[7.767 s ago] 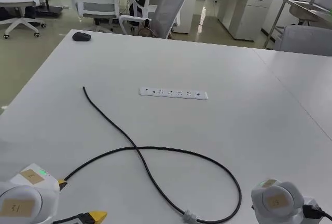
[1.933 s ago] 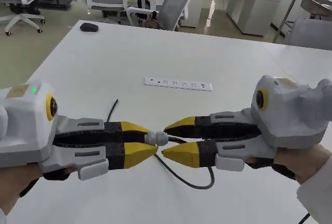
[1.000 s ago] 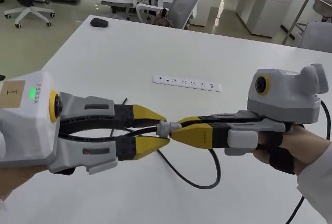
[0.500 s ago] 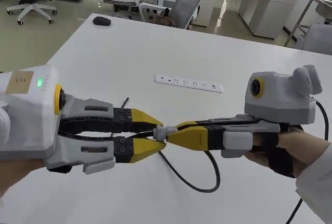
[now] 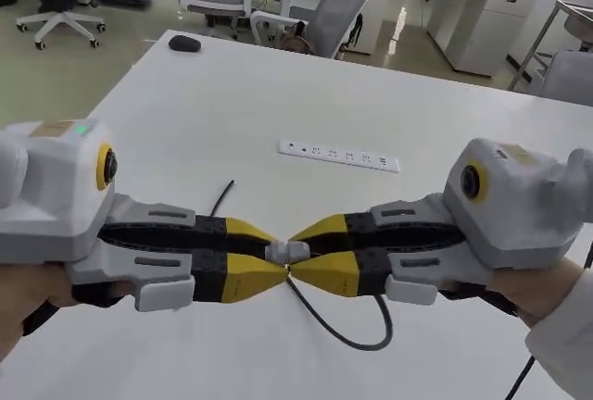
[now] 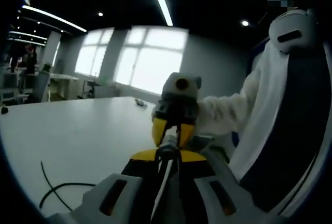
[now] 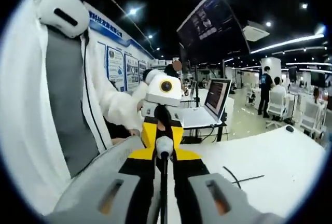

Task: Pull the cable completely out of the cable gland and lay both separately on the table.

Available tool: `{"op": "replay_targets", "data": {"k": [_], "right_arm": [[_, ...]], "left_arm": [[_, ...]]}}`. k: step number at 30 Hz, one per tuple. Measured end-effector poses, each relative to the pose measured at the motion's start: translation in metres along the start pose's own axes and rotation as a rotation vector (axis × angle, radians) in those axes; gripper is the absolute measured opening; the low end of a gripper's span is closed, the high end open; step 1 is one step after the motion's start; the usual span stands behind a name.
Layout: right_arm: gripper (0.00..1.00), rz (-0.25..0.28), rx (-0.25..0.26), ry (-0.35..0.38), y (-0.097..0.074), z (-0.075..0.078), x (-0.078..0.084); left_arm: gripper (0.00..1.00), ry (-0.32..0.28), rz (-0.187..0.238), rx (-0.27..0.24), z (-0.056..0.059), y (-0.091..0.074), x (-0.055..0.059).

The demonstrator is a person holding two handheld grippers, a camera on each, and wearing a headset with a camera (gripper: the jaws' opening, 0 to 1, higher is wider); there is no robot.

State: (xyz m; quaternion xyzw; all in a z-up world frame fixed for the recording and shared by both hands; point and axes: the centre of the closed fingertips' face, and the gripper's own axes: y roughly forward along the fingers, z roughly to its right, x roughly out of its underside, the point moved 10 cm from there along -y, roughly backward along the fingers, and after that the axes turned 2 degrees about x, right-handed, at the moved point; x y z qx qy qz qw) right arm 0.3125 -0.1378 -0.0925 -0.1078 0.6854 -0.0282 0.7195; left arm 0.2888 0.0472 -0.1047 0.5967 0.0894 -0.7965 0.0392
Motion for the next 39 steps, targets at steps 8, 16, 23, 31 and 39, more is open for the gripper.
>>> {"op": "replay_targets", "data": {"k": [8, 16, 23, 31, 39], "right_arm": [[0.15, 0.056, 0.024, 0.252, -0.005, 0.007, 0.002], [0.33, 0.182, -0.066, 0.648, -0.011, 0.011, 0.001], [0.12, 0.156, -0.097, 0.697, -0.010, 0.007, 0.005], [0.11, 0.138, -0.070, 0.619, -0.007, 0.007, 0.001], [0.11, 0.106, -0.041, 0.425, -0.006, 0.005, 0.001]], "left_arm": [[0.15, 0.150, 0.064, -0.023, 0.005, -0.002, -0.005], [0.16, 0.402, 0.007, -0.041, 0.014, 0.002, -0.018], [0.16, 0.440, 0.005, -0.054, 0.011, 0.002, -0.020], [0.16, 0.425, -0.002, -0.061, 0.008, 0.000, -0.020], [0.15, 0.254, -0.022, -0.033, 0.004, 0.000, -0.016]]}}
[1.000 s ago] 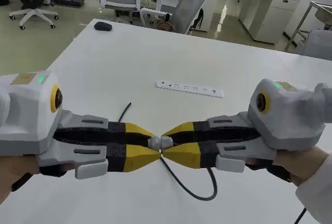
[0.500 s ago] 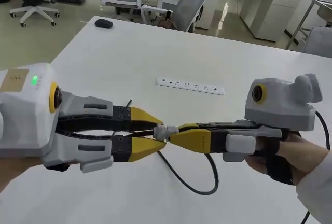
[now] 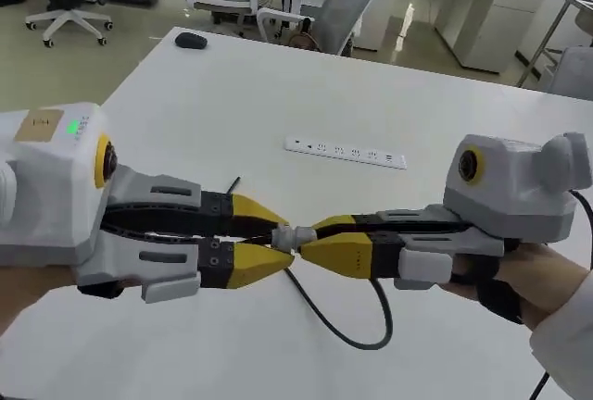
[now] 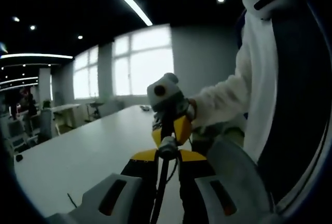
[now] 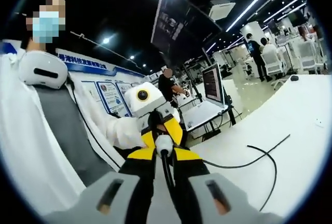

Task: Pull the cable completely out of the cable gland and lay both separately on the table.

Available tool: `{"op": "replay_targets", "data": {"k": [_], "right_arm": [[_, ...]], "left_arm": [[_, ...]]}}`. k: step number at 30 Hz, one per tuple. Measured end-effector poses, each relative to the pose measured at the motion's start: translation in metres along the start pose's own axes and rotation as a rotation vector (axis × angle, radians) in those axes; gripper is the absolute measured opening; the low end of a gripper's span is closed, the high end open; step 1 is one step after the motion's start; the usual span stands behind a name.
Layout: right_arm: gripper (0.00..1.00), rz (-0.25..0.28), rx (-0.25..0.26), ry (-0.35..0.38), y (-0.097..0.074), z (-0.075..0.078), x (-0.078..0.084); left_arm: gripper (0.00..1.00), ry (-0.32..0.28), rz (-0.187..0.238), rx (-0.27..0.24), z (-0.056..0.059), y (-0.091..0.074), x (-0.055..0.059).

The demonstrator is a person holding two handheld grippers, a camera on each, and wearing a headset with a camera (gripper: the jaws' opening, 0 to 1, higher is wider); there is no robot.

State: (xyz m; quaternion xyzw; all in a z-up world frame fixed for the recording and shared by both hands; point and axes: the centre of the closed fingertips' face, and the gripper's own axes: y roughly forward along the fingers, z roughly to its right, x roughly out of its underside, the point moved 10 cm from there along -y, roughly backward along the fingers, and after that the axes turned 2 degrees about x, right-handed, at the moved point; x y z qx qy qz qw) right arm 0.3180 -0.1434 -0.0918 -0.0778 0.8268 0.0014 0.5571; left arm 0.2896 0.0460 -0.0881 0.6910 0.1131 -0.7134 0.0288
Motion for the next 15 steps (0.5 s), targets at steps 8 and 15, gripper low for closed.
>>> {"op": "replay_targets", "data": {"k": [8, 15], "right_arm": [[0.11, -0.050, 0.020, -0.371, 0.001, -0.003, 0.004], [0.11, -0.069, 0.031, -0.411, 0.002, -0.001, 0.008]], "left_arm": [[0.15, -0.226, 0.007, 0.048, -0.003, 0.001, 0.011], [0.15, -0.320, 0.038, 0.052, -0.004, 0.000, 0.020]]}}
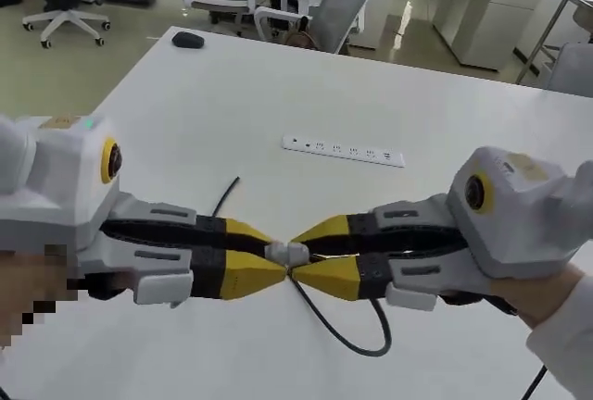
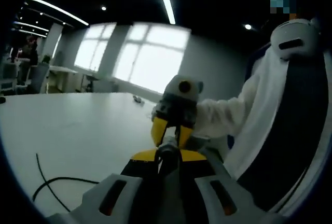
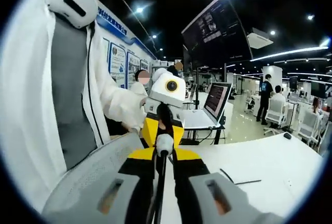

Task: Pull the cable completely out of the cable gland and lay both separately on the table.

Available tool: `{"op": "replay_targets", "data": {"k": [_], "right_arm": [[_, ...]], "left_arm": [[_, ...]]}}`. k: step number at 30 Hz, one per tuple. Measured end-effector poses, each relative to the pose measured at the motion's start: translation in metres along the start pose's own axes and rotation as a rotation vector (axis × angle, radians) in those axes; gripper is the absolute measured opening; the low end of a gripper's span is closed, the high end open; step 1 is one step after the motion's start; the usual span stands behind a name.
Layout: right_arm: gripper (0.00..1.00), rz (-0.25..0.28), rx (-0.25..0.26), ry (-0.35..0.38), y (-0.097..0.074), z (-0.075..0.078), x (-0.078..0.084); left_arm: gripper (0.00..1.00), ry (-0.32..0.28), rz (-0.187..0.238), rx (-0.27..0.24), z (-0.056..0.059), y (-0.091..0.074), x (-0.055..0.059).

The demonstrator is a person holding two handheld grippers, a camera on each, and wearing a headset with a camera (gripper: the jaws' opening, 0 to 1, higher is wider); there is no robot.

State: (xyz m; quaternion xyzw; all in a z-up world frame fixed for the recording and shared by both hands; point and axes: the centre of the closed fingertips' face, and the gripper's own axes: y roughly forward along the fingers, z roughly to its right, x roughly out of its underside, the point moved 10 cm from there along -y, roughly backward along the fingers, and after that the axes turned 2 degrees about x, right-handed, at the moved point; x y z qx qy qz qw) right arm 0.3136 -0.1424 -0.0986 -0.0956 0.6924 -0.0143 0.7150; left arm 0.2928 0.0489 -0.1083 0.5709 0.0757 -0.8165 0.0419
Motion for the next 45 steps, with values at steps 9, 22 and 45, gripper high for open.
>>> {"op": "replay_targets", "data": {"k": [9, 22, 45], "right_arm": [[0.13, -0.011, 0.029, 0.013, -0.006, 0.003, -0.001], [0.02, -0.017, 0.047, -0.013, -0.009, -0.002, 0.000], [0.02, -0.132, 0.089, -0.083, -0.011, -0.011, 0.013]], "left_arm": [[0.16, 0.068, 0.015, -0.038, 0.001, -0.003, -0.001], [0.26, 0.165, 0.079, -0.046, 0.007, 0.007, -0.004], [0.17, 0.170, 0.063, -0.041, 0.008, 0.016, 0.018]]}}
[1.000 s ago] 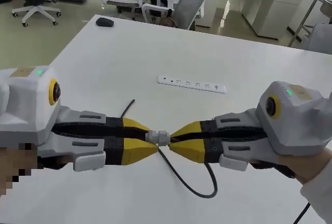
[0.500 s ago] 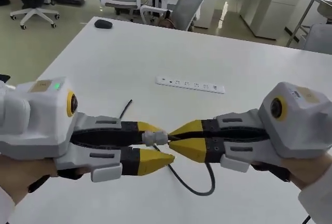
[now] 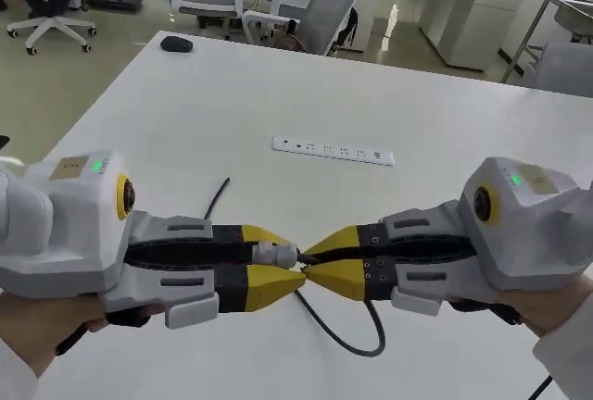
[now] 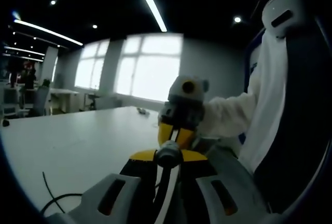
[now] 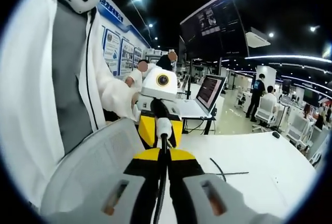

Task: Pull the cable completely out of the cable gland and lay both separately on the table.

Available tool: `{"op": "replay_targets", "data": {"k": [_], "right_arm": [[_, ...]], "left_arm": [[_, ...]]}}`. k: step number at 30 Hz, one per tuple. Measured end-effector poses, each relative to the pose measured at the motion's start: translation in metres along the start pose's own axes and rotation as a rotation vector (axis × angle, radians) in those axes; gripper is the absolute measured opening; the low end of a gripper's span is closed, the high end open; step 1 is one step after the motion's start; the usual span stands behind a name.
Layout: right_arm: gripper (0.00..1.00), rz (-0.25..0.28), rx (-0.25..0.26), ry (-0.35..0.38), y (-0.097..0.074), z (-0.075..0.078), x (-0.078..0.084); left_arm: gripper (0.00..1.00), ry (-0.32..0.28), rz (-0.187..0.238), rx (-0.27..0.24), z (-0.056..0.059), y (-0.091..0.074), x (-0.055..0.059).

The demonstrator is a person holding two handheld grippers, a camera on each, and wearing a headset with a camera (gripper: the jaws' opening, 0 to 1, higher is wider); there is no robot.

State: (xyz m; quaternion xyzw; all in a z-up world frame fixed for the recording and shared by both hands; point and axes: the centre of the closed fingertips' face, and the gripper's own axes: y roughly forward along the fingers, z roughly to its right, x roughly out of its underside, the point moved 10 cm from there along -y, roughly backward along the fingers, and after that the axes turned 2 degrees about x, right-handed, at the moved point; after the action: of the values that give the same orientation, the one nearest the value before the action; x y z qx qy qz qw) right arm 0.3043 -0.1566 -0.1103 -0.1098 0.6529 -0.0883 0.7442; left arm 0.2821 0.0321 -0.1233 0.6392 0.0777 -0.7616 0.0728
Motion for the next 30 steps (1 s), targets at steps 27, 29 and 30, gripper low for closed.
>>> {"op": "replay_targets", "data": {"k": [27, 29, 30], "right_arm": [[0.12, -0.304, 0.112, 0.135, -0.027, -0.009, 0.067], [0.19, -0.266, 0.119, 0.148, -0.024, -0.010, 0.059], [0.20, -0.248, 0.115, 0.150, -0.022, -0.010, 0.055]], "left_arm": [[0.17, -0.077, 0.036, -0.096, -0.001, -0.006, 0.037], [0.17, -0.050, 0.012, -0.078, 0.003, -0.002, 0.038], [0.17, -0.047, 0.003, -0.070, 0.005, 0.000, 0.039]]}}
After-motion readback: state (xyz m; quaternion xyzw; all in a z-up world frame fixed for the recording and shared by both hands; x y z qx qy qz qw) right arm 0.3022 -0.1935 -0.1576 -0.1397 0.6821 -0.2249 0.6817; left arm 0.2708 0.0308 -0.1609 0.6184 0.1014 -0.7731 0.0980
